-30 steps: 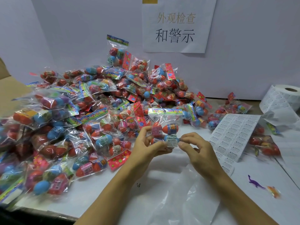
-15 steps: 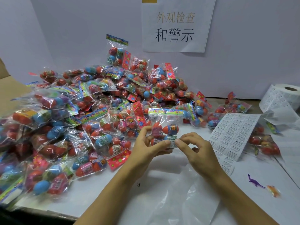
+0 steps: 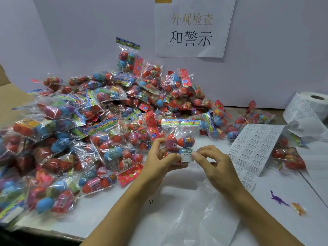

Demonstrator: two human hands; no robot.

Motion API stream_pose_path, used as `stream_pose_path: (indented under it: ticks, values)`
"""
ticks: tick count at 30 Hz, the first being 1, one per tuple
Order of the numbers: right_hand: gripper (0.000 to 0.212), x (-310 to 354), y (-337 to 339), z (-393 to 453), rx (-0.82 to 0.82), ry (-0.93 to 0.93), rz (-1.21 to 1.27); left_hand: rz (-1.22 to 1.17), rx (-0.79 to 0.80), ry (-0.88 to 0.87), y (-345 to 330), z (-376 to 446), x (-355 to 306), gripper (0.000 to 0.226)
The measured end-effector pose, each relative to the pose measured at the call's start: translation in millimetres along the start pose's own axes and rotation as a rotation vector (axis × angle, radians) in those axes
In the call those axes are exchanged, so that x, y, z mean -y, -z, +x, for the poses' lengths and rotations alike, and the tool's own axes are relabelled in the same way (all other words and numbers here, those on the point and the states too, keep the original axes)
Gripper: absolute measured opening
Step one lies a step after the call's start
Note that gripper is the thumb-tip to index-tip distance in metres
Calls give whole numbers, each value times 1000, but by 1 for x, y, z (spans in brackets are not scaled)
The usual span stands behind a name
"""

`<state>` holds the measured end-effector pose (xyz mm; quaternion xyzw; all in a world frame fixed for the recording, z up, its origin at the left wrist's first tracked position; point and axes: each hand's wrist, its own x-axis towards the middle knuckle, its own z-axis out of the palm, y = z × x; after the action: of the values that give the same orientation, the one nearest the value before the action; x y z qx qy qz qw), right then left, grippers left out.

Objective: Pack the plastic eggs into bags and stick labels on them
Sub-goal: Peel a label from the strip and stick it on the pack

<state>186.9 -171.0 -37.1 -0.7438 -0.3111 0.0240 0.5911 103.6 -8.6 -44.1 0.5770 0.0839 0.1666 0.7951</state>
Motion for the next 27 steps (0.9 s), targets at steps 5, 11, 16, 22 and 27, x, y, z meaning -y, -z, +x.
stream_pose_path:
  ticks: [5, 11, 16, 22, 27]
  values:
    - [24, 0, 1, 1, 17, -21, 20, 5, 15, -8, 0, -1, 1, 57]
    - [13, 1, 1, -1, 36, 14, -7, -10, 54, -18, 0, -2, -1, 70]
    - [17, 0, 2, 0, 32, 12, -2, -18, 35, -5, 0, -1, 0, 63]
    - [16, 0, 3, 2, 40, -47, 89, -41, -2, 13, -2, 1, -2, 48]
    - [16, 0, 6, 2, 44, -93, 123, -56, 33, 98, -4, -1, -5, 44]
